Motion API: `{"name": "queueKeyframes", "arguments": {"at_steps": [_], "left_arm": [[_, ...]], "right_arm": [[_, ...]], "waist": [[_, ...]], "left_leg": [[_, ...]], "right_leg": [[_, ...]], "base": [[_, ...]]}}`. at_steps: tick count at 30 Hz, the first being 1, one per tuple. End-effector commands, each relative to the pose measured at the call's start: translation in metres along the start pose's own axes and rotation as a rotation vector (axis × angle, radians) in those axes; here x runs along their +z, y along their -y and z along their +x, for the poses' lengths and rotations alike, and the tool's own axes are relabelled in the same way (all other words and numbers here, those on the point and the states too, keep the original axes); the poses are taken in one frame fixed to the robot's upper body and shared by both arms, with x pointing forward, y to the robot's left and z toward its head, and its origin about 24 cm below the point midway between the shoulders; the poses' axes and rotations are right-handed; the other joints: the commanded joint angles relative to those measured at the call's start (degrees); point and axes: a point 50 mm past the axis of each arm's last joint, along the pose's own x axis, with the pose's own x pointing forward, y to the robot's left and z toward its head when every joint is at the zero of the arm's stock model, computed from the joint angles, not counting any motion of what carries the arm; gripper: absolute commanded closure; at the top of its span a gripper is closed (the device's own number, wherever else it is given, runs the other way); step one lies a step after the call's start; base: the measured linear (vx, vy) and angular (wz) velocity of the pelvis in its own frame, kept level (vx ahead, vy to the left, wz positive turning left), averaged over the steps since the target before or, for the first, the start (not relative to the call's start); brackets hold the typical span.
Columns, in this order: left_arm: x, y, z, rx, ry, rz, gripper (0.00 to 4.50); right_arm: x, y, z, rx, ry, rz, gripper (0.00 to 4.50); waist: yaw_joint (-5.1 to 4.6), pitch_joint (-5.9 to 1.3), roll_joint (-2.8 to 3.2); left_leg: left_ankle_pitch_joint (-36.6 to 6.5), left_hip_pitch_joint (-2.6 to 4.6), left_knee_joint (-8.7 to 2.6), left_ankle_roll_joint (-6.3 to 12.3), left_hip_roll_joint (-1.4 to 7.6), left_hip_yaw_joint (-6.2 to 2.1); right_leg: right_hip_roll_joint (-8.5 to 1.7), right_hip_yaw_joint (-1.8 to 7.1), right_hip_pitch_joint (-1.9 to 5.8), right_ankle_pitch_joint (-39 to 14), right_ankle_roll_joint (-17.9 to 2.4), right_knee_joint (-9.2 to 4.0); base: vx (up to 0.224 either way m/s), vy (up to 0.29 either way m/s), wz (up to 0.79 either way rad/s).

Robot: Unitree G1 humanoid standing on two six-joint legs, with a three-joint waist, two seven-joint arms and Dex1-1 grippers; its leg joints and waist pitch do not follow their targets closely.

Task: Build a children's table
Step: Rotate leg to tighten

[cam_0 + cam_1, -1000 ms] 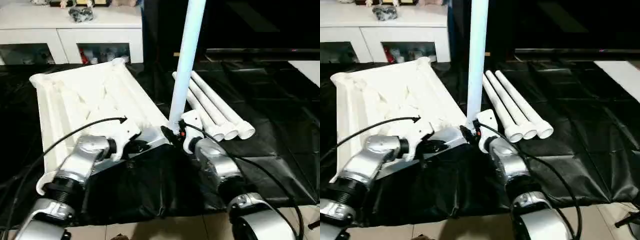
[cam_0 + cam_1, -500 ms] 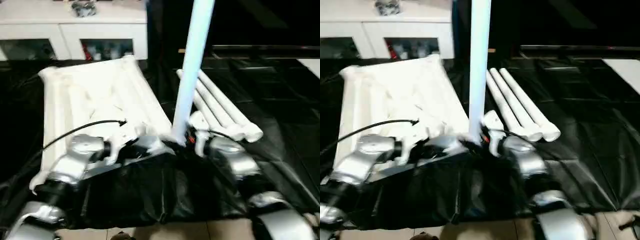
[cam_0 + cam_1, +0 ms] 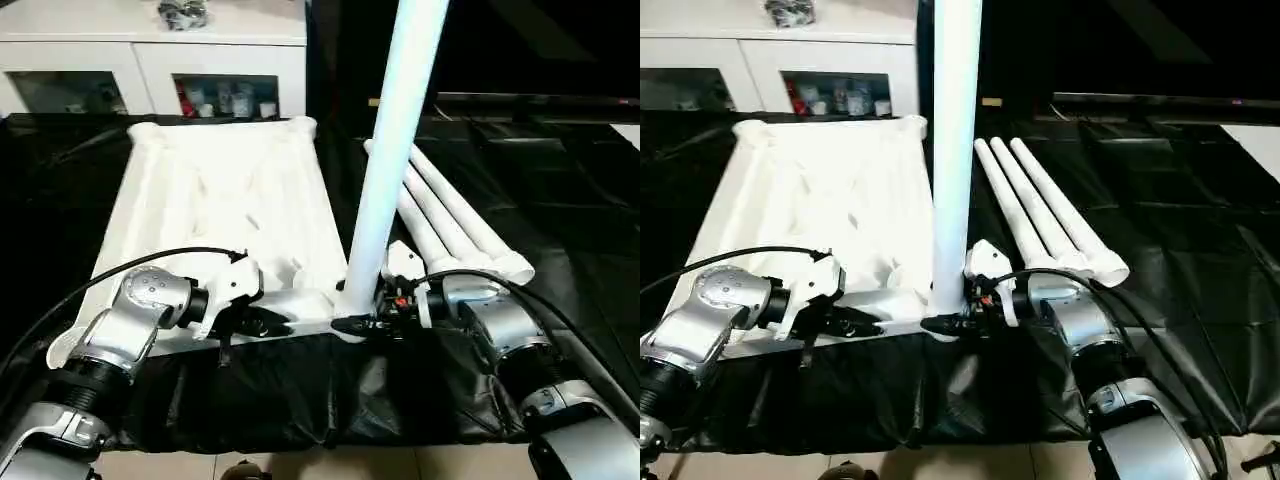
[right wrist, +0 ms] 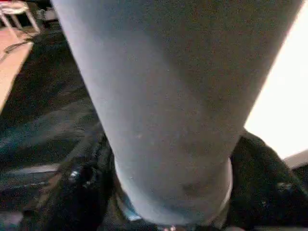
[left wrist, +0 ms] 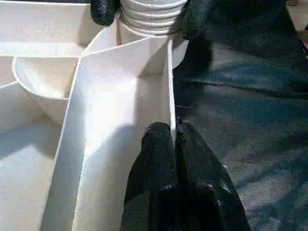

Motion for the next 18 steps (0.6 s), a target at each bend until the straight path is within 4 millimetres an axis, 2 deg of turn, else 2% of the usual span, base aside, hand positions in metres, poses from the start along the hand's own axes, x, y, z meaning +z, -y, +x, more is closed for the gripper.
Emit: {"name": "queueKeyframes", "arguments": {"at_steps": [1,4,7,8,9,10,11,12,13,14,15,16,18], "left_arm": [[0.002,0.008,0.016,-0.111,-0.008,0.025,4.5],[0.003,0.005,0.015,-0.074,0.006,0.01,4.5],[0.006,-0.005,0.016,0.035,0.015,-0.011,4.5],[0.007,-0.012,0.017,0.112,0.005,-0.029,4.5],[0.007,-0.012,0.017,0.112,0.005,-0.029,4.5],[0.011,-0.02,0.019,0.205,0.013,-0.064,4.5],[0.012,-0.022,0.019,0.225,0.017,-0.072,4.5],[0.019,-0.029,0.023,0.323,0.036,-0.113,4.5],[0.019,-0.029,0.023,0.323,0.036,-0.113,4.5],[0.022,-0.032,0.027,0.381,0.044,-0.137,4.5],[0.022,-0.032,0.027,0.381,0.044,-0.137,4.5],[0.025,-0.032,0.032,0.42,0.053,-0.156,4.5],[0.03,-0.032,0.041,0.469,0.065,-0.172,4.5]], "right_arm": [[0.003,-0.003,0.009,0.041,-0.016,-0.012,1.56],[0.003,-0.003,0.012,0.014,0.012,0.015,1.72],[0.001,0.001,0.019,-0.101,0.058,0.082,1.76],[0.0,0.004,0.024,-0.188,0.078,0.101,1.77],[0.0,0.004,0.024,-0.188,0.078,0.101,1.77],[-0.003,0.011,0.031,-0.35,0.081,0.143,1.78],[-0.004,0.013,0.033,-0.395,0.082,0.158,1.78],[-0.008,0.019,0.042,-0.575,0.076,0.237,1.78],[-0.008,0.019,0.042,-0.575,0.076,0.237,1.78],[-0.011,0.02,0.049,-0.674,0.064,0.29,1.78],[-0.011,0.02,0.049,-0.674,0.064,0.29,1.78],[-0.013,0.02,0.054,-0.742,0.052,0.323,1.78],[-0.011,0.019,0.066,-0.816,0.056,0.372,1.78]], "waist": [[-0.33,-3.33,0.16],[-0.39,-3.27,0.21],[-0.46,-3.09,0.24],[-0.61,-2.99,0.31],[-0.72,-2.91,0.22],[-0.86,-2.85,0.24],[-0.98,-2.77,0.32],[-1.41,-2.66,0.36],[-2.12,-2.62,0.29],[-2.34,-2.68,0.25],[-2.58,-2.67,0.33],[-2.96,-2.64,0.55],[-3.29,-2.64,0.39]], "left_leg": [[-19.2,1.22,-4.07,-0.26,1.61,-0.74],[-19.4,1.23,-4.1,-0.31,1.57,-0.71],[-20.7,1.29,-4.22,-0.85,1.56,-0.71],[-22.4,1.5,-4.38,-1.85,1.5,-0.91],[-22.9,1.61,-4.38,-2.11,1.45,-0.98],[-23.7,1.69,-4.41,-2.56,1.38,-1.09],[-24.0,1.77,-4.51,-2.9,1.38,-1.2],[-24.8,1.83,-4.54,-3.65,1.29,-1.33],[-25.8,1.83,-4.66,-4.28,1.14,-1.66],[-26.1,1.73,-4.69,-4.3,1.12,-1.82],[-26.1,1.61,-4.76,-4.27,1.13,-1.84],[-27.3,1.83,-4.7,-3.76,1.15,-1.74],[-27.5,1.74,-4.69,-3.57,1.03,-1.78]], "right_leg": [[-2.61,1.84,1.83,-14.0,-12.4,-4.06],[-2.53,1.85,1.79,-13.9,-12.5,-4.08],[-2.58,1.92,1.66,-15.8,-12.2,-4.3],[-2.82,1.95,1.51,-19.9,-11.0,-4.64],[-2.92,1.96,1.37,-21.3,-10.6,-4.89],[-3.04,1.96,1.26,-23.7,-9.8,-5.15],[-3.06,1.97,1.16,-24.6,-9.5,-5.27],[-3.14,1.94,0.94,-26.6,-9.1,-5.4],[-3.18,1.66,0.99,-29.1,-8.4,-5.63],[-3.2,1.5,1.19,-29.9,-7.9,-5.66],[-3.17,1.49,1.19,-30.0,-7.7,-5.73],[-2.99,1.6,0.77,-29.3,-7.4,-6.16],[-2.82,1.61,0.71,-28.4,-7.5,-6.09]], "base": [[0.0,0.0,0.0],[0.0,0.0,0.0],[0.0,0.0,0.0],[0.0,0.0,0.0],[0.0,0.0,0.0],[0.0,0.0,0.0],[0.0,0.0,0.0],[0.0,0.0,0.0],[0.0,0.0,0.0],[0.0,0.0,0.0],[0.0,0.0,0.0],[0.0,0.0,0.0],[0.0,0.0,0.0]]}}
